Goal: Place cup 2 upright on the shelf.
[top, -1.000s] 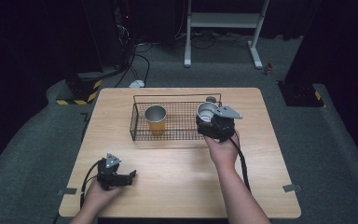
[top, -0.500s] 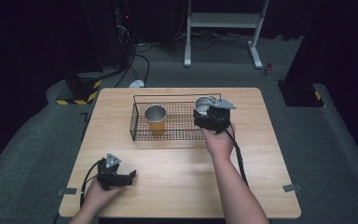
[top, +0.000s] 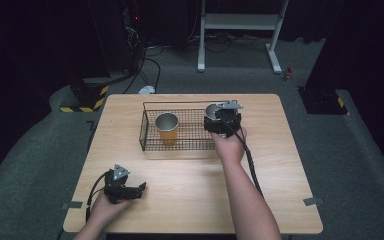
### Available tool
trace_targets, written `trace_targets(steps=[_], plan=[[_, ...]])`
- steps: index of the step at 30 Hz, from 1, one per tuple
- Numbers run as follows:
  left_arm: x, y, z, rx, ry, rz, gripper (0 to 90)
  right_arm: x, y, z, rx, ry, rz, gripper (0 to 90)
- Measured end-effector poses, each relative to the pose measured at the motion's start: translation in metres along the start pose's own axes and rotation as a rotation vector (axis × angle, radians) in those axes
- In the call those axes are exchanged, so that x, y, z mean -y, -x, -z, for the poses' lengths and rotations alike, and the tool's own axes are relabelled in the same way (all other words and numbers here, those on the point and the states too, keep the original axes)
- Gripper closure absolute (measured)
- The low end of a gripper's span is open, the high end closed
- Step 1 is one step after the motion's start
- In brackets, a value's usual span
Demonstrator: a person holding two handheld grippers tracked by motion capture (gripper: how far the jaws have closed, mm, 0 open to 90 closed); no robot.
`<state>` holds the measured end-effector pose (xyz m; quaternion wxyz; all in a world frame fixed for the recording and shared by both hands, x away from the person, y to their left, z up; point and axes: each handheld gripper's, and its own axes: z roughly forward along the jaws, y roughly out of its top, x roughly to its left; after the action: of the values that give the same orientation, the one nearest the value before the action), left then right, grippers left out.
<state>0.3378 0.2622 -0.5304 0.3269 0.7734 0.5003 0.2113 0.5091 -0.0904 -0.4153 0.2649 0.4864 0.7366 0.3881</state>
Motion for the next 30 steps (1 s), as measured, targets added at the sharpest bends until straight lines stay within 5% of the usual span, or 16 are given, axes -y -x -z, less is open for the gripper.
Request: trace_targets(steps=[18,30], plan=[[0.0,0.0,0.0,0.0,0.0,0.0,3.9,0.013,0.0,-0.045,0.024,-0.141,-0.025,18.4],[0.0,0.0,0.0,0.0,0.0,0.0,3.9,0.022,-0.004,-0.06,0.016,-0.206,-0.027,18.4]])
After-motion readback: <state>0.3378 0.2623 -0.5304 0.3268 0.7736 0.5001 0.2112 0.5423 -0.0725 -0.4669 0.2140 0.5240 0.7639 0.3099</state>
